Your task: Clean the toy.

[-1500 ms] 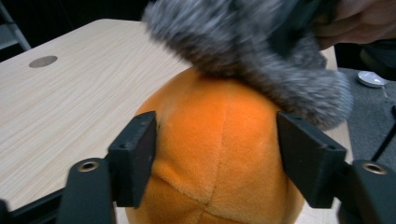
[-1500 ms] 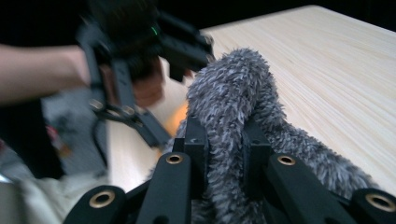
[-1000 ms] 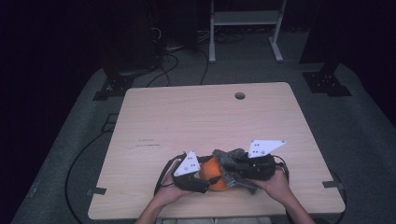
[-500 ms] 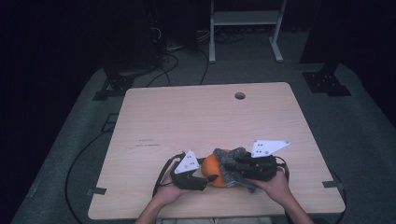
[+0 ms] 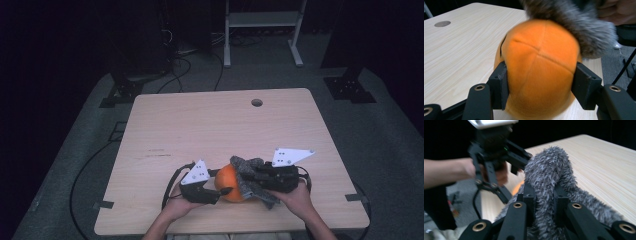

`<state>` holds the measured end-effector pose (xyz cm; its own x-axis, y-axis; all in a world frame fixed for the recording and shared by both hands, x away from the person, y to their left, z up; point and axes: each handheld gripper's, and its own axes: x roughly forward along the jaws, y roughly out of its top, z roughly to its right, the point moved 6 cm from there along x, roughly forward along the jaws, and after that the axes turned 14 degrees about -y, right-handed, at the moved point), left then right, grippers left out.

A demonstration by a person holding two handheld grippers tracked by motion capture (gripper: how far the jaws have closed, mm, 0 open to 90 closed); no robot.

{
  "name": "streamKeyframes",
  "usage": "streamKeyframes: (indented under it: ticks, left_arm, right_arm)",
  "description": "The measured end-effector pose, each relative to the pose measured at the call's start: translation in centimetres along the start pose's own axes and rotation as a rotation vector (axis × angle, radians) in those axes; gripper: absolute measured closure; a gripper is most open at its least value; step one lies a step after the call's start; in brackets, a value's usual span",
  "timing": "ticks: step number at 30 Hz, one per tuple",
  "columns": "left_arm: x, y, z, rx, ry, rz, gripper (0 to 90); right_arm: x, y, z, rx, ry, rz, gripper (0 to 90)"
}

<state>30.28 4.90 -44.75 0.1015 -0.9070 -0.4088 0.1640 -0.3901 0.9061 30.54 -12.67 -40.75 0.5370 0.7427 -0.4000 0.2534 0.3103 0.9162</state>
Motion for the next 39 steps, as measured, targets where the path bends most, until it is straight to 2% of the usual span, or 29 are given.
streamKeyframes:
  ticks: [1, 3, 6, 8, 11, 13, 14, 15, 18, 19, 22, 24, 25, 26, 27, 31, 33, 35, 37, 39]
  left_arm:
    - [-0.1, 0.0, 0.0, 0.002, -0.004, 0.002, 38.4]
    - [-0.1, -0.1, 0.0, -0.004, -0.016, 0.01, 35.8]
    - [0.5, 0.0, -0.7, -0.053, -0.009, 0.034, 19.0]
    - [0.9, -0.1, -1.2, -0.085, -0.018, 0.032, 12.3]
    - [1.2, 0.0, -1.0, -0.09, -0.02, 0.058, 18.6]
    - [1.0, 0.1, -0.7, -0.069, -0.015, 0.054, 27.0]
    - [0.7, 0.2, -0.5, -0.065, -0.026, 0.058, 29.9]
    - [0.5, 0.3, -0.5, -0.063, -0.031, 0.064, 32.9]
    - [-0.2, 0.6, -0.5, -0.066, -0.028, 0.068, 33.2]
    - [-0.3, 0.6, -0.5, -0.062, -0.022, 0.056, 33.3]
    - [-0.1, 0.7, -0.5, -0.052, 0.005, 0.029, 34.1]
    - [0.0, 0.8, -0.4, -0.055, 0.014, 0.028, 34.2]
    - [0.1, 0.9, -0.3, -0.052, 0.011, 0.028, 34.2]
    - [0.0, 0.9, -0.2, -0.047, 0.009, 0.022, 34.1]
    - [0.0, 0.9, -0.1, -0.045, 0.004, 0.023, 34.1]
    - [0.0, 0.8, 0.4, -0.03, -0.041, 0.013, 30.9]
    - [-0.2, 1.0, 0.3, -0.031, -0.053, 0.027, 24.5]
    - [-0.2, 1.2, -0.1, -0.038, -0.032, 0.046, 19.8]
    - [0.3, 1.0, -0.4, -0.035, 0.005, 0.02, 18.9]
    - [0.9, 0.7, -0.3, -0.042, 0.03, 0.039, 25.4]
  right_arm:
    - [0.2, -0.5, 0.7, 0.009, -0.029, -0.024, 76.8]
    - [0.3, -1.0, 1.4, 0.061, -0.02, -0.032, 76.7]
    - [0.4, -1.1, 1.4, 0.045, -0.039, -0.041, 76.8]
    - [0.4, -1.0, 1.1, 0.045, -0.015, -0.032, 76.7]
    - [0.1, -0.3, 0.0, 0.046, 0.07, 0.004, 76.6]
    - [0.3, -0.1, -0.5, 0.003, 0.055, -0.001, 76.6]
    - [0.4, -0.1, -0.4, 0.0, 0.05, -0.002, 76.6]
    - [0.4, -0.3, 0.2, 0.023, 0.03, -0.007, 76.8]
    - [0.4, -0.7, 1.6, 0.053, -0.023, -0.026, 76.8]
    - [0.4, -1.1, 2.0, 0.066, -0.046, -0.041, 76.8]
    - [0.4, -1.0, 1.7, 0.073, -0.022, -0.034, 76.7]
    - [0.2, -0.2, 0.3, 0.041, 0.045, 0.008, 76.6]
    - [0.2, 0.1, -0.3, 0.02, 0.049, 0.012, 76.5]
    - [0.3, 0.2, -0.6, -0.004, 0.033, 0.008, 76.5]
    - [0.4, 0.1, -0.6, -0.007, 0.023, 0.001, 76.5]
    - [0.5, -0.7, 1.3, 0.061, -0.008, -0.022, 76.5]
    - [0.5, -0.9, 1.4, 0.066, -0.015, -0.03, 76.4]
    - [0.6, -0.8, 1.3, 0.055, -0.022, -0.03, 76.4]
    - [0.6, -0.7, 1.0, 0.058, -0.008, -0.03, 76.6]
    - [0.5, -0.3, 0.2, 0.04, 0.029, -0.012, 76.7]
